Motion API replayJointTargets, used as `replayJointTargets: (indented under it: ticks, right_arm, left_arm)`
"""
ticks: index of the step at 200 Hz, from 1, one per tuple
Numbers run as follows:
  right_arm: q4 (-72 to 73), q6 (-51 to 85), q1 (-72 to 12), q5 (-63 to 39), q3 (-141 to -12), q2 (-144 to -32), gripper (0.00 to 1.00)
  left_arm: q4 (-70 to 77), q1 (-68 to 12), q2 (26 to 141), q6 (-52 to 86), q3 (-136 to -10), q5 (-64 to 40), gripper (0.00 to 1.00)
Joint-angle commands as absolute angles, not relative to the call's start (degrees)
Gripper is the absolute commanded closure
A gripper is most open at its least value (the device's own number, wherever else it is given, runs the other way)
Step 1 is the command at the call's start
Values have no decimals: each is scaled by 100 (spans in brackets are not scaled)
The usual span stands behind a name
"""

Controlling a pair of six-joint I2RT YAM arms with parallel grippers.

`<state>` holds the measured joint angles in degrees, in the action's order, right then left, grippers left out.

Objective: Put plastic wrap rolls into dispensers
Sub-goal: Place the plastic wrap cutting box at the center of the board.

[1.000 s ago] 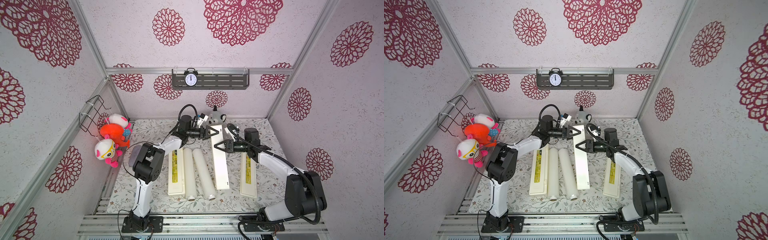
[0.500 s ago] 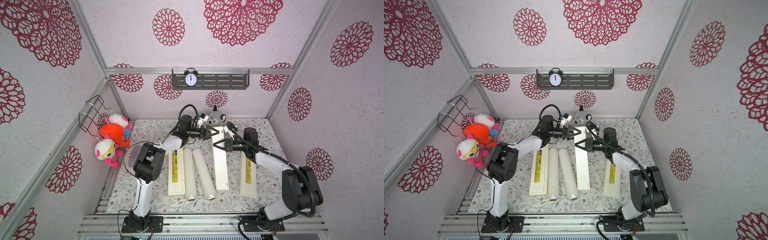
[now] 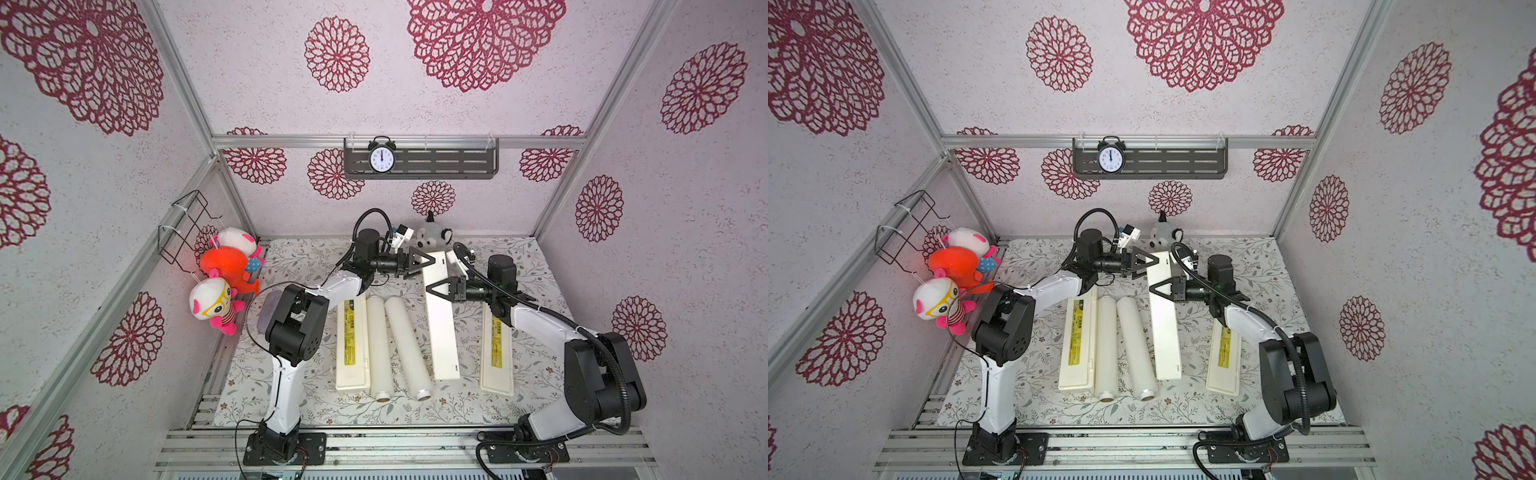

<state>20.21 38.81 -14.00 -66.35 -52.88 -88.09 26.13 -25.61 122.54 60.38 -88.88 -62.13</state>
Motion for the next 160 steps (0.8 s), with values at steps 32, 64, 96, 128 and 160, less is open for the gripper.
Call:
replayJointTargets:
  ticks: [32,64,96,128,160]
  right_arm:
    - [19,3184,-1028,-5465,-5384,-9032,100]
    - [-819,2726,-1077,-4666,-5696,-9228,100]
    - [-1854,2307,-1373,-3091,-6221,-9610,100]
    - [-2157,2389,-1687,-1708,-6579,-10035,100]
    - [-2280,2366,-2011,-952,-7057,-10575,100]
  left_arm:
    - [967,-1956,11908,5051,-9283,-5328,2]
    - [780,-1768,11822,5124,-9073,-4950,2]
    - [216,-1767,11696,4912,-8959,-4561,0]
    - [-575,-1799,11429,4581,-8816,-4033,0]
    - [-996,-1863,11312,4485,-8632,-3664,0]
